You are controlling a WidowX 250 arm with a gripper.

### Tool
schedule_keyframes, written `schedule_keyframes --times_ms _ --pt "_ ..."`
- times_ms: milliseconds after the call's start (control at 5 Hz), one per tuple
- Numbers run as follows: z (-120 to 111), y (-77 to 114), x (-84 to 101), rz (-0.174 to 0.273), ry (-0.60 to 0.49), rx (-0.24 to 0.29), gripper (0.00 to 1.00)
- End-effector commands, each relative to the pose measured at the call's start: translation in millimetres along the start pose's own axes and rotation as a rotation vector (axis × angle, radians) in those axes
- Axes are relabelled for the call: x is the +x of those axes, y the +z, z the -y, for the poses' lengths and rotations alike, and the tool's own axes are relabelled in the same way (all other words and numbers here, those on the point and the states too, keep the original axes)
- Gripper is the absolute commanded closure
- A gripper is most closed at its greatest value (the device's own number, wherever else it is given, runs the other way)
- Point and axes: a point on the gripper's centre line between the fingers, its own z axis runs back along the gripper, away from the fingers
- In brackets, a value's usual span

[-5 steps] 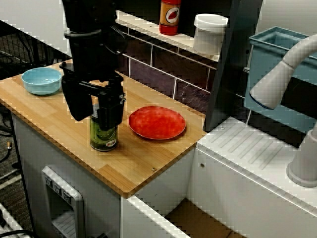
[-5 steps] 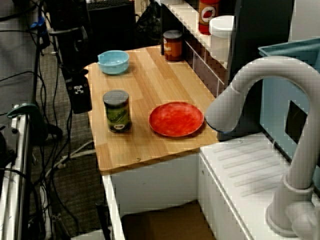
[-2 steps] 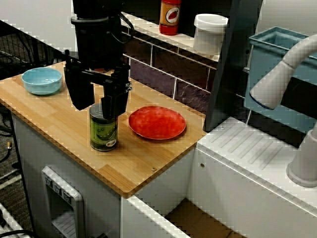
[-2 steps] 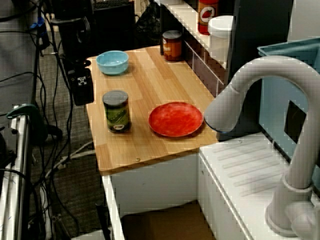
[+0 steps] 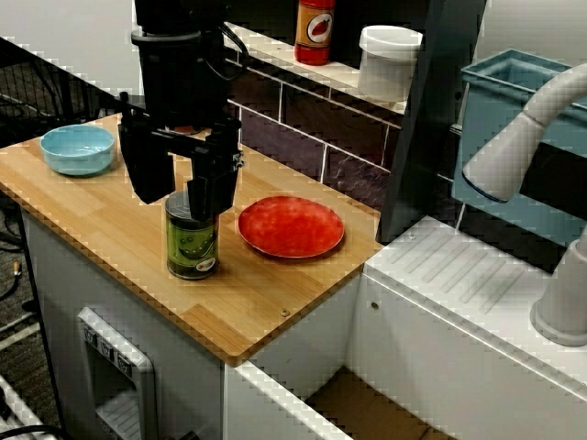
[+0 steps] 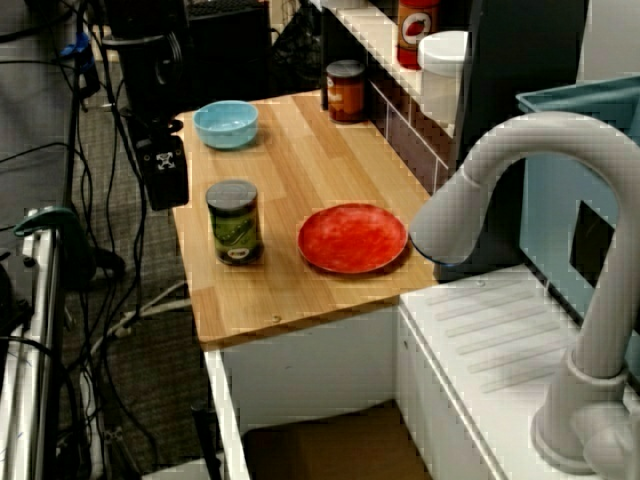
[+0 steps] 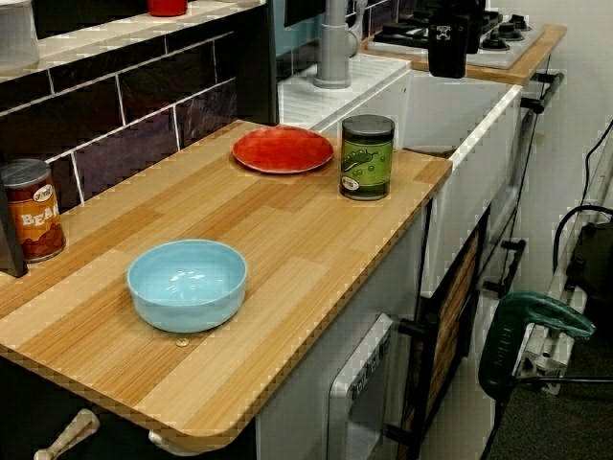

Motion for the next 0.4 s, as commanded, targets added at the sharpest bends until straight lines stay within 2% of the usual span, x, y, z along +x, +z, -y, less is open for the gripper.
schedule_keyframes --times_ms 0,200 --pt "5 -41.2 14.4 -0.011 0.009 0.041 0.0" --pt "4 -63.9 19.1 0.012 0.004 0.04 0.0"
